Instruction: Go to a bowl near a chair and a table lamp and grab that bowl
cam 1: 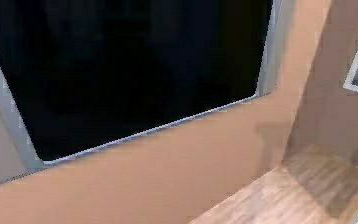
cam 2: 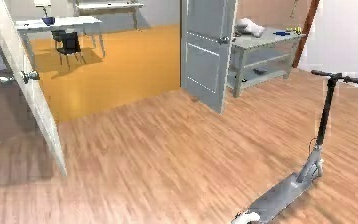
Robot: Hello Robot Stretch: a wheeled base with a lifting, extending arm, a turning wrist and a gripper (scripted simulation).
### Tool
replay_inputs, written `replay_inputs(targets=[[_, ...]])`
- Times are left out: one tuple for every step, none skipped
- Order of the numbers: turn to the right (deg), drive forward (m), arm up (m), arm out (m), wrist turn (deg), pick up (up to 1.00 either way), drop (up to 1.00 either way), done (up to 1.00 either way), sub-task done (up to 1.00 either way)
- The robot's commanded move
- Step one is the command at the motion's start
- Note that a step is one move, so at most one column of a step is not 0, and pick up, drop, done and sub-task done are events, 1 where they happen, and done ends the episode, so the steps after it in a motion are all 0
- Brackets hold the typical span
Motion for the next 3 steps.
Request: replay_inputs(targets=[[45.0, 0.0, 0.0, 0.0, 0.0, 0.0, 0.0, 0.0, 0.0], [12.0, 0.0, 0.0, 0.0, 0.0, 0.0, 0.0, 0.0, 0.0], [0.0, 0.75, 0.0, 0.0, 0.0, 0.0, 0.0, 0.0, 0.0]])
